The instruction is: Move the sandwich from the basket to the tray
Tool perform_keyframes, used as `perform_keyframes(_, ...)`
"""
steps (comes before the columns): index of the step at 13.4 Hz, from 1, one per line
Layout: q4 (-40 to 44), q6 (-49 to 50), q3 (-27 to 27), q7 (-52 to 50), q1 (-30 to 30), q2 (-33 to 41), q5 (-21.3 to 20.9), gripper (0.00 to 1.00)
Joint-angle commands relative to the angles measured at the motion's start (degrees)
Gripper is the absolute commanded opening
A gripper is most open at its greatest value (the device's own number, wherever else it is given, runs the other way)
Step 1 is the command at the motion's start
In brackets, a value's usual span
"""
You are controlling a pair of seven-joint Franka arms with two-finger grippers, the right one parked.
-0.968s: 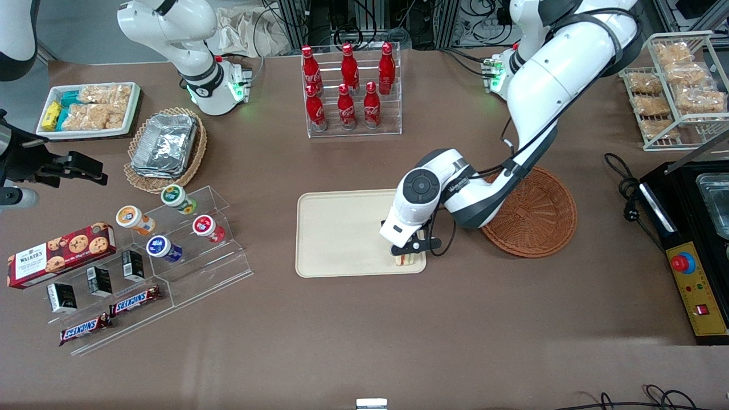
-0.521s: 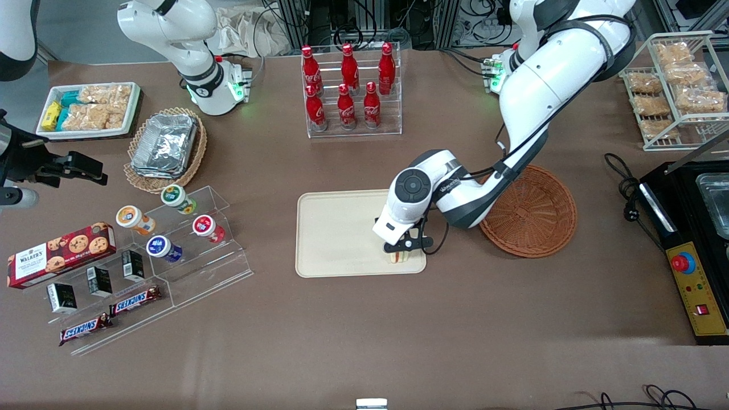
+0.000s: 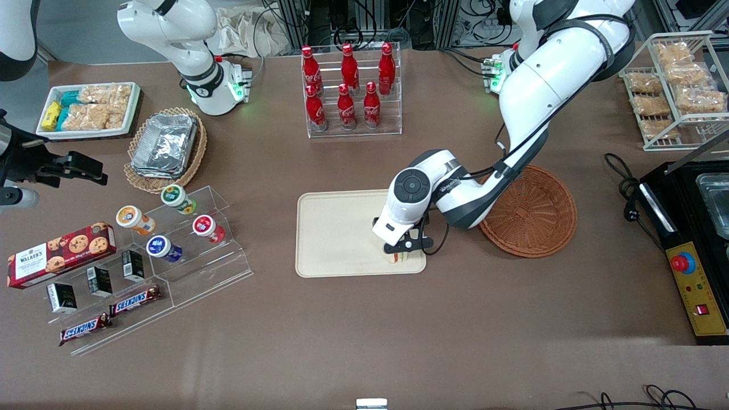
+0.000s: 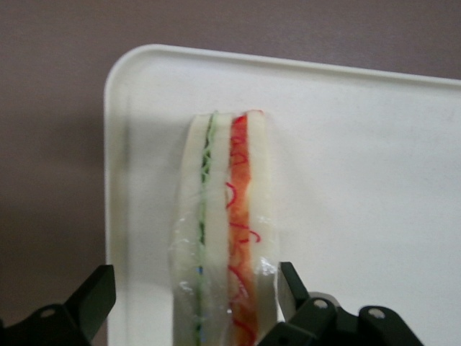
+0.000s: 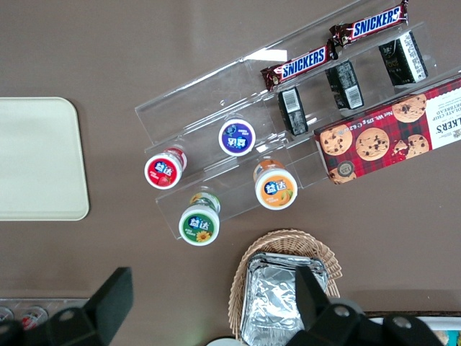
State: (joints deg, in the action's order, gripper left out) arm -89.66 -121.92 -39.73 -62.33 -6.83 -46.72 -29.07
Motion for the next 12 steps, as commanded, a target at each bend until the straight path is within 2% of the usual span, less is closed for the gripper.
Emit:
perform_keyframes(1, 1.94, 5.53, 0.36, -0.33, -0.47, 4.43, 0.24, 1.00)
perform_keyframes(3, 3.60, 9.04, 0.27, -1.21, 0.41, 8.38, 0.94, 1.00)
perform_keyframes(5, 5.01, 13.70, 0.27, -0.34, 2.51, 13.21, 5.58, 1.00)
perform_keyframes(9, 5.11, 20.65, 0.62, 0.36, 8.40, 24.02, 11.13, 1.00)
perform_keyframes(10, 5.11, 22.49, 1.49, 1.33, 8.85, 26.13, 11.92, 1.00)
perform_keyframes(12, 4.85, 26.01, 8.84, 7.96, 8.07, 32.09, 17.34, 1.00)
